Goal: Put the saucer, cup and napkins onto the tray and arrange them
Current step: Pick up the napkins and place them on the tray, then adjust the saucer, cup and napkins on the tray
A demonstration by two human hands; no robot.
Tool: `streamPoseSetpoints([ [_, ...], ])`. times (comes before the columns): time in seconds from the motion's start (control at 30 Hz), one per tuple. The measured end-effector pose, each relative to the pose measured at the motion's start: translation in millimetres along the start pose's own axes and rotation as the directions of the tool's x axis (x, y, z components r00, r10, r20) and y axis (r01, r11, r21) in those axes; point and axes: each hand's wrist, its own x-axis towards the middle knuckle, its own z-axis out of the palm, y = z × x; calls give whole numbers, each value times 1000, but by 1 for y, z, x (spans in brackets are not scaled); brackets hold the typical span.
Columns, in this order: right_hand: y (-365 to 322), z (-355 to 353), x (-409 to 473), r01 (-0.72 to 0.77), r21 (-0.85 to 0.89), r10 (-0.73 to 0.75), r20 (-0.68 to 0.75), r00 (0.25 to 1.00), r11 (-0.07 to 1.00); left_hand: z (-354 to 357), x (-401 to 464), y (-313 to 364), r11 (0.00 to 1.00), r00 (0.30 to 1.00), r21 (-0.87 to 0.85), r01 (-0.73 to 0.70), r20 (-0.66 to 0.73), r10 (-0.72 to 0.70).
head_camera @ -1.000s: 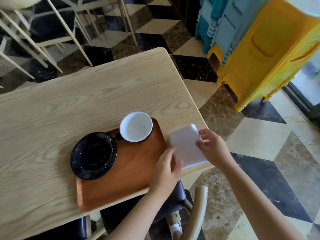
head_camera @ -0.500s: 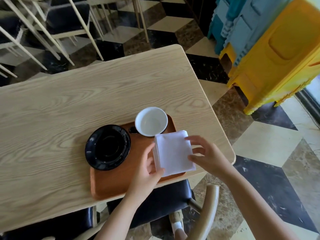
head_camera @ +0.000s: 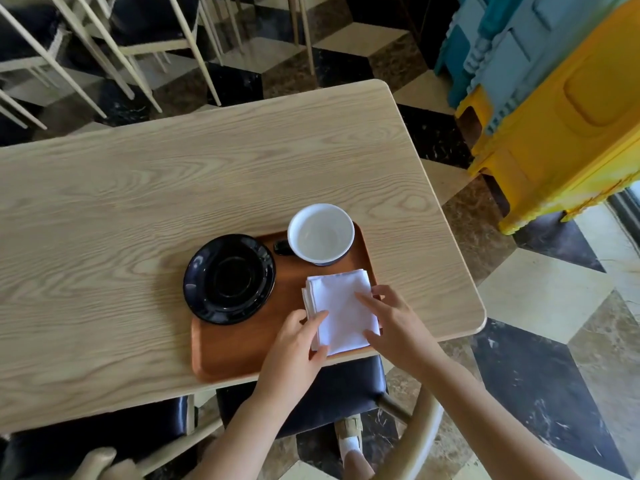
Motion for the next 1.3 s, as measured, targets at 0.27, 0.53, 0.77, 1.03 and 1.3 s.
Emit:
streamPoseSetpoints([
  [0.27, -5, 1, -8, 121, -360, -169, -106, 980, 925, 2, -1, -4, 991, 997, 132, -36, -59, 44],
  [0.53, 6, 7, -13, 195, -444, -225, -17, 974, 875, 5, 2, -15, 934, 987, 321, -158, 76, 141],
  [0.77, 1, 11, -14, 165, -460, -228, -84, 970, 872, -1, 3, -15, 924, 984, 349, -156, 141, 112],
  [1.03, -66, 31, 21, 325, -481, -431, -126, 894, 814, -50, -19, -41, 936, 982, 350, -44, -157, 105],
  [1.3, -106, 60, 43, 397, -471, -433, 35, 901, 788, -81, -43, -101, 851, 995, 516, 97, -16, -103],
])
